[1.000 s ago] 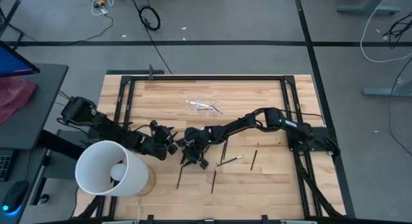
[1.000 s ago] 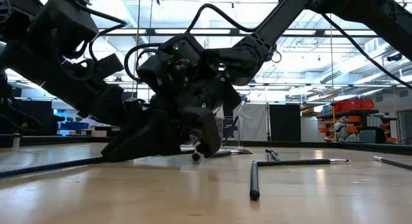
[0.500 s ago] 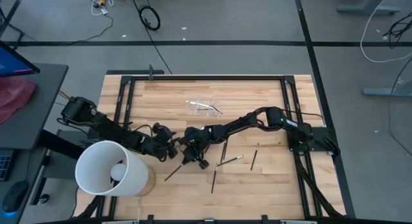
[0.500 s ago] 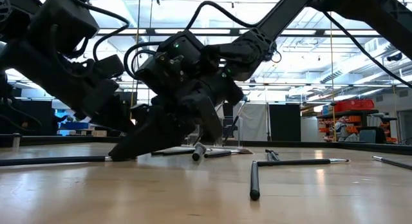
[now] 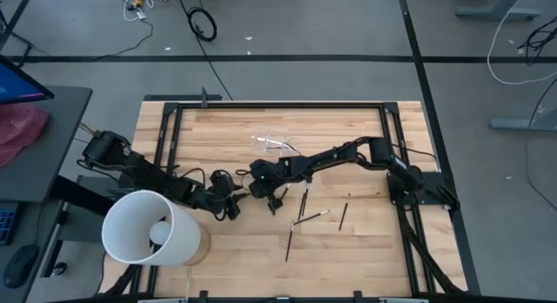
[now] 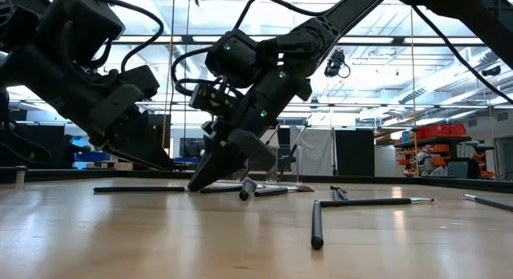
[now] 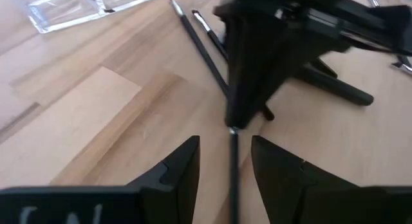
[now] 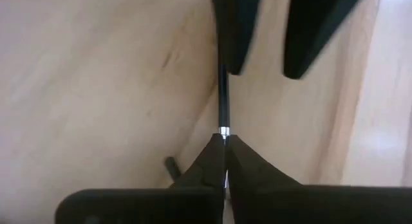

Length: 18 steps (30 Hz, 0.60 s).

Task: Put items in baskets/containers
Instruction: Put the black eyeshadow brush into the transparent organizer

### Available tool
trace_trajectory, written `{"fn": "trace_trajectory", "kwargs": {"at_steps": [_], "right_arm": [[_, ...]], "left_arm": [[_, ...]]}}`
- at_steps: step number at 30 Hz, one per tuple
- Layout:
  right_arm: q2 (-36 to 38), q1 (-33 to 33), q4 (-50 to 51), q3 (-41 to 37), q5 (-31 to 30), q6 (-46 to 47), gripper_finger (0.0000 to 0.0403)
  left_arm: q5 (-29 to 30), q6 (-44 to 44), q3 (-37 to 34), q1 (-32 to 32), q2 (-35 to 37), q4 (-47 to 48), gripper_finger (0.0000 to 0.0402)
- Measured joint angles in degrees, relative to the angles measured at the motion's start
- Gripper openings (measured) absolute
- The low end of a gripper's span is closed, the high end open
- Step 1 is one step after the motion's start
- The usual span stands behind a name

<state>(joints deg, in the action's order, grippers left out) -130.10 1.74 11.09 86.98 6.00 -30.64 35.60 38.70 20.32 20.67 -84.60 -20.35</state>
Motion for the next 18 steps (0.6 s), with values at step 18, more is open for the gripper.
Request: {"fn": "trace_trajectory", "kwargs": {"at_steps": [18], "right_arm": [[0.2, 0.4, -1.1, 0.0, 0.5, -0.3, 0.0003]], "left_arm": [[2.1, -1.6, 0.1, 0.1, -6.3, -0.1, 0.0190]]}}
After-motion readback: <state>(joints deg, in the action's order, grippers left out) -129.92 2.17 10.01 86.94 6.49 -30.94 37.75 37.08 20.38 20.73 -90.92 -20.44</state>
